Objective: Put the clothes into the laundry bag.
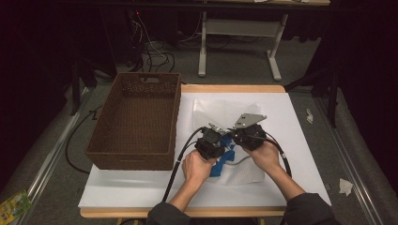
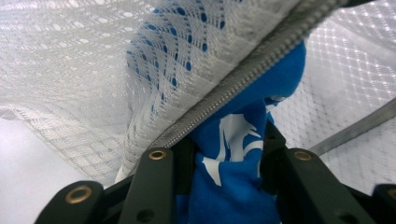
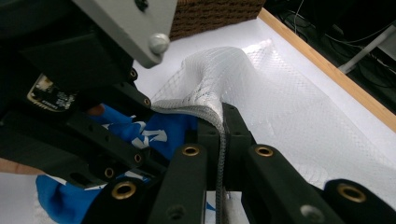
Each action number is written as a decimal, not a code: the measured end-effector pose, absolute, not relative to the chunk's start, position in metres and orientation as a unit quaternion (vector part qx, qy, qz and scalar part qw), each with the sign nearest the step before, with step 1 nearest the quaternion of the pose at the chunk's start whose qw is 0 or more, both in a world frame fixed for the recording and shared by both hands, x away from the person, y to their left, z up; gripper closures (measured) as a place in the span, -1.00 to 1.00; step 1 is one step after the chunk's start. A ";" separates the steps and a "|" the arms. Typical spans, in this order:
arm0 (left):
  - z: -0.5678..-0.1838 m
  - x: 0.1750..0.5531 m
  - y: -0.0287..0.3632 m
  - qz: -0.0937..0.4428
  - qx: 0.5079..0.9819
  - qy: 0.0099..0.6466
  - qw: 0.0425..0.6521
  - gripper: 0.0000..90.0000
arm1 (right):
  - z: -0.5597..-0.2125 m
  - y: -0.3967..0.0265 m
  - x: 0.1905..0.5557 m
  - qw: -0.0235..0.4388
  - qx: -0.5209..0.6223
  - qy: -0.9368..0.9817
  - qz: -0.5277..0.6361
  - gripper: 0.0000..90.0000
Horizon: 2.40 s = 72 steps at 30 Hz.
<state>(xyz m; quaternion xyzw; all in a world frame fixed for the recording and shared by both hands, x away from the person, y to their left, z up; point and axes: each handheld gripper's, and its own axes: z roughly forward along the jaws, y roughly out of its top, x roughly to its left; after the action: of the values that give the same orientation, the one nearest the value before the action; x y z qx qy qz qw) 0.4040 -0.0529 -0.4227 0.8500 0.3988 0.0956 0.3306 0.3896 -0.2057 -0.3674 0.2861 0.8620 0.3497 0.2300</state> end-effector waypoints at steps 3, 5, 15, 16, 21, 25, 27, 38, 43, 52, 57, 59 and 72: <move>-0.425 0.408 -0.053 0.095 0.847 0.406 0.329 0.48 | -0.370 -0.205 0.390 0.224 0.292 0.860 0.352 0.99; -0.426 0.410 -0.052 0.094 0.848 0.406 0.326 0.46 | -0.371 -0.203 0.390 0.226 0.287 0.861 0.353 0.99; -0.427 0.410 -0.051 0.094 0.852 0.405 0.319 0.16 | -0.373 -0.201 0.392 0.225 0.290 0.863 0.348 0.99; -0.427 0.410 -0.050 0.090 0.852 0.404 0.319 0.11 | -0.374 -0.201 0.393 0.225 0.290 0.863 0.347 0.99; -0.428 0.411 -0.050 0.082 0.855 0.400 0.321 -0.05 | -0.376 -0.200 0.395 0.223 0.295 0.863 0.343 0.99; -0.426 0.408 -0.050 0.081 0.865 0.384 0.314 -0.17 | -0.376 -0.200 0.395 0.227 0.295 0.862 0.343 0.99; -0.425 0.408 -0.050 0.078 0.865 0.382 0.316 -0.21 | -0.378 -0.202 0.397 0.226 0.297 0.862 0.344 0.99; -0.416 0.397 -0.046 0.077 0.875 0.348 0.327 -0.31 | -0.380 -0.207 0.397 0.225 0.308 0.858 0.343 0.99; -0.409 0.390 -0.042 0.081 0.872 0.340 0.343 -0.32 | -0.381 -0.206 0.398 0.223 0.305 0.858 0.348 0.99; -0.398 0.382 -0.034 0.080 0.869 0.331 0.359 -0.33 | -0.381 -0.207 0.398 0.222 0.309 0.857 0.347 0.99; -0.396 0.377 -0.029 0.083 0.869 0.329 0.359 -0.34 | -0.381 -0.206 0.398 0.224 0.305 0.859 0.345 0.99; -0.396 0.376 -0.027 0.082 0.871 0.328 0.358 -0.35 | -0.381 -0.207 0.398 0.223 0.309 0.858 0.345 0.99; -0.400 0.364 -0.003 0.075 0.869 0.336 0.355 -0.39 | -0.380 -0.207 0.398 0.224 0.308 0.858 0.345 0.99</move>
<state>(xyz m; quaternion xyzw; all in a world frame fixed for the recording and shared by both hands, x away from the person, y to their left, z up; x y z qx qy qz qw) 0.3641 -0.0034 -0.3999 0.8689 0.3363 0.0749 0.3555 0.3976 -0.2073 -0.3803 0.3080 0.8579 0.3448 0.2243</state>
